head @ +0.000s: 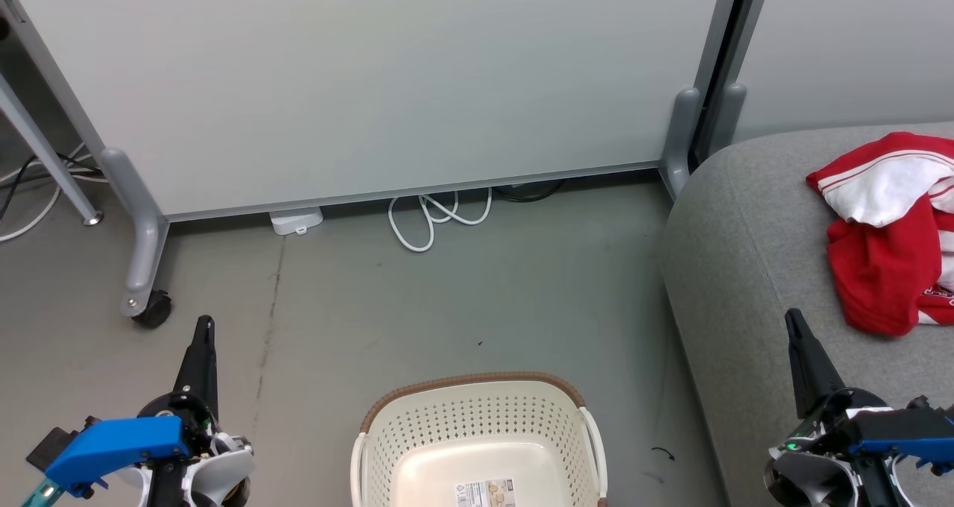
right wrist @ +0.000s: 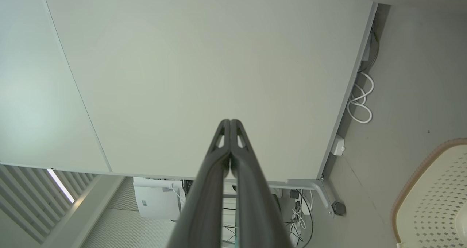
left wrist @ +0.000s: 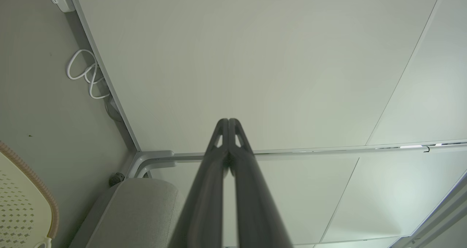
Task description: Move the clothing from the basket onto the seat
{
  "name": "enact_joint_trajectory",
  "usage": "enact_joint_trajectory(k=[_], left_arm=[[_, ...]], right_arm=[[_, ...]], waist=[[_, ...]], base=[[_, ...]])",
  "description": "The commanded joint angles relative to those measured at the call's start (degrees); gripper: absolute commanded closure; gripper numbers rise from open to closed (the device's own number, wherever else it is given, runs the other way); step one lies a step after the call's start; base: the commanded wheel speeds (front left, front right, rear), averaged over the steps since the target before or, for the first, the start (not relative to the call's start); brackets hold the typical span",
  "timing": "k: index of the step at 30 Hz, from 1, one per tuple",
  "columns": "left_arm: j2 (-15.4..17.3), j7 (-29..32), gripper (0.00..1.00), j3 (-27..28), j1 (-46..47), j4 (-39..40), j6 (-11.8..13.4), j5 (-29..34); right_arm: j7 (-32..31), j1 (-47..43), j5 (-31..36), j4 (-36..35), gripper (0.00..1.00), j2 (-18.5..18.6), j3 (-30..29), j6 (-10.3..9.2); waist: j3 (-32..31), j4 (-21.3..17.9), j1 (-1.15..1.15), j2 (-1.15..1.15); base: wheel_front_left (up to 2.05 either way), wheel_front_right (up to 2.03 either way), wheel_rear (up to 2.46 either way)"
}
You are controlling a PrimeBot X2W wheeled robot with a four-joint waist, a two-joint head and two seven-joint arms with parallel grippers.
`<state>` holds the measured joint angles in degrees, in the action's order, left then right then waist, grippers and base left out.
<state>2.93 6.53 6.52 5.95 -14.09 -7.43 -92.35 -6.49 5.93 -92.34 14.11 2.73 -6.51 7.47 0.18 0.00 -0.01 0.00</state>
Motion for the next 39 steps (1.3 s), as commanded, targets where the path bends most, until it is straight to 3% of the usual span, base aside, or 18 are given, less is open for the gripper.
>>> enact_joint_trajectory(k=[1, 39], left_arm=[[-0.1, 0.2, 1.00, 0.2, 0.5, 0.2, -0.1, -0.1], [-0.1, 0.2, 1.00, 0.2, 0.5, 0.2, -0.1, -0.1]], right_arm=[[-0.2, 0.6, -0.2, -0.2, 1.00, 0.3, -0.1, 0.04], [-0.2, 0.6, -0.2, -0.2, 1.00, 0.3, -0.1, 0.04]], waist=[[0.0, 0.0, 0.01, 0.00], [0.0, 0.0, 0.01, 0.00]], base=[[0.00, 0.00, 0.00], [0.00, 0.00, 0.00]])
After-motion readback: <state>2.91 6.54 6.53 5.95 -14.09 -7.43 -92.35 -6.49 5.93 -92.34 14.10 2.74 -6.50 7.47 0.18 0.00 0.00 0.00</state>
